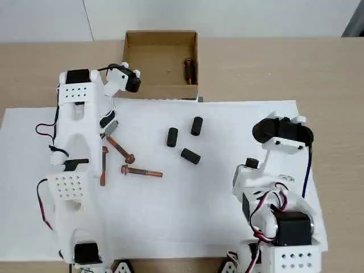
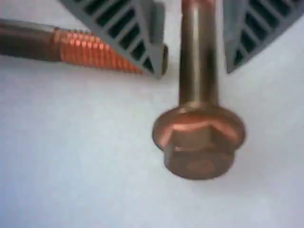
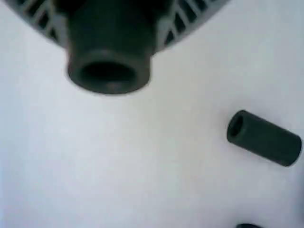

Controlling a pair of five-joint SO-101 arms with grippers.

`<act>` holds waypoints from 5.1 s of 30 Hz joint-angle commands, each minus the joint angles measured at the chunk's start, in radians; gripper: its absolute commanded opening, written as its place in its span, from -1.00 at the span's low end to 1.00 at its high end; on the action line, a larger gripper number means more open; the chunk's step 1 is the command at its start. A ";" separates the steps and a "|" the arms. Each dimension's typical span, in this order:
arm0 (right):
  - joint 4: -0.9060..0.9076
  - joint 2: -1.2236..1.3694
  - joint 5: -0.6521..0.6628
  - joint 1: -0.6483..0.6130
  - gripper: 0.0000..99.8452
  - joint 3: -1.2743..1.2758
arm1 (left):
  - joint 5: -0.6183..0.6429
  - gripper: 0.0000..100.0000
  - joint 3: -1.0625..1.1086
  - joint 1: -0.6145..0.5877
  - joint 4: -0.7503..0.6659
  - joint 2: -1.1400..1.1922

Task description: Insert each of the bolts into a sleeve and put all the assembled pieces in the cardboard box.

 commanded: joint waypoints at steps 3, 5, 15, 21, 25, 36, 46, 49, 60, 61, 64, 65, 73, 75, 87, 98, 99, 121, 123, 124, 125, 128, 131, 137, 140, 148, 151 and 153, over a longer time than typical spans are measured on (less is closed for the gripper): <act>-0.022 -0.004 -0.003 0.007 -1.00 -0.005 | -0.008 -0.82 -0.025 0.009 -0.057 0.029; -0.022 -0.002 -0.003 0.005 -1.00 -0.005 | -0.008 -0.82 -0.025 0.009 -0.075 0.046; -0.021 -0.008 -0.003 0.005 -1.00 -0.005 | -0.008 -0.84 -0.025 0.006 -0.107 0.114; -0.021 -0.008 -0.003 0.005 -1.00 -0.005 | -0.006 -0.99 -0.064 0.009 -0.068 0.107; -0.021 -0.008 -0.003 0.002 -1.00 -0.009 | -0.005 -0.99 -0.176 0.011 0.018 0.107; -0.021 -0.048 -0.002 -0.001 -1.00 -0.061 | 0.071 -0.99 -0.202 0.043 0.037 -0.167; -0.022 -0.151 0.095 -0.002 -0.99 -0.083 | 0.236 -0.99 0.223 0.213 0.035 -0.775; -0.022 -0.194 0.143 -0.002 -0.99 -0.078 | 0.339 -0.99 0.309 0.281 0.032 -0.931; -0.022 -0.246 0.163 -0.002 -0.99 -0.074 | 0.463 -0.99 0.509 0.356 0.006 -1.214; -0.022 -0.248 0.161 -0.002 -0.99 -0.066 | 0.463 -0.99 0.530 0.361 0.008 -1.247; -0.022 -0.248 0.161 -0.002 -0.99 -0.041 | 0.470 -0.99 0.610 0.385 0.005 -1.384; -0.022 -0.248 0.161 -0.002 -0.99 -0.034 | 0.470 -0.99 0.650 0.391 -0.008 -1.435; -0.022 -0.248 0.167 -0.002 -0.99 -0.023 | 0.473 -0.99 1.135 0.347 -0.334 -1.887; -0.019 -0.248 0.167 -0.002 -0.99 -0.023 | 0.505 -0.99 1.242 0.344 -0.402 -1.982; -0.024 -0.248 0.160 -0.012 -1.00 0.052 | 0.760 -0.99 1.627 0.347 -0.559 -2.357; -0.282 -0.248 0.158 -0.283 -1.00 0.215 | 0.873 -0.99 1.897 0.347 -0.594 -2.588; -0.314 -0.248 0.160 -0.303 -1.00 0.233 | 0.921 -0.99 1.899 0.351 -0.595 -2.588; -0.608 -0.248 0.270 -0.642 -1.00 0.486 | 1.238 -0.99 1.954 0.451 -0.957 -2.593; -0.619 -0.248 0.293 -0.644 -1.00 0.486 | 1.238 -0.99 1.957 0.480 -0.961 -2.593; -0.630 -0.248 0.310 -0.644 -1.00 0.486 | 1.238 -0.99 1.957 0.500 -0.961 -2.593; -0.642 -0.248 0.328 -0.644 -1.00 0.486 | 1.238 -0.99 1.959 0.519 -0.962 -2.593; -0.690 -0.248 0.382 -0.647 -1.00 0.486 | 1.238 -0.99 1.960 0.548 -0.964 -2.590; -0.713 -0.248 0.417 -0.647 -1.00 0.483 | 1.237 -0.99 1.960 0.549 -0.962 -2.588; -0.714 -0.249 0.425 -0.648 -1.00 0.479 | 1.235 -0.99 1.960 0.546 -0.964 -2.588; -0.745 -0.249 0.428 -0.662 -1.00 0.479 | 1.235 -0.99 1.971 0.546 -0.965 -2.590; -0.812 -0.249 0.483 -0.705 -1.00 0.479 | 1.232 -0.99 2.035 0.545 -1.036 -2.592; -0.812 -0.249 0.483 -0.702 -1.00 0.479 | 1.232 -0.99 2.035 0.543 -1.031 -2.592; -0.816 -0.249 0.483 -0.702 -1.00 0.479 | 1.232 -0.99 2.037 0.543 -1.026 -2.592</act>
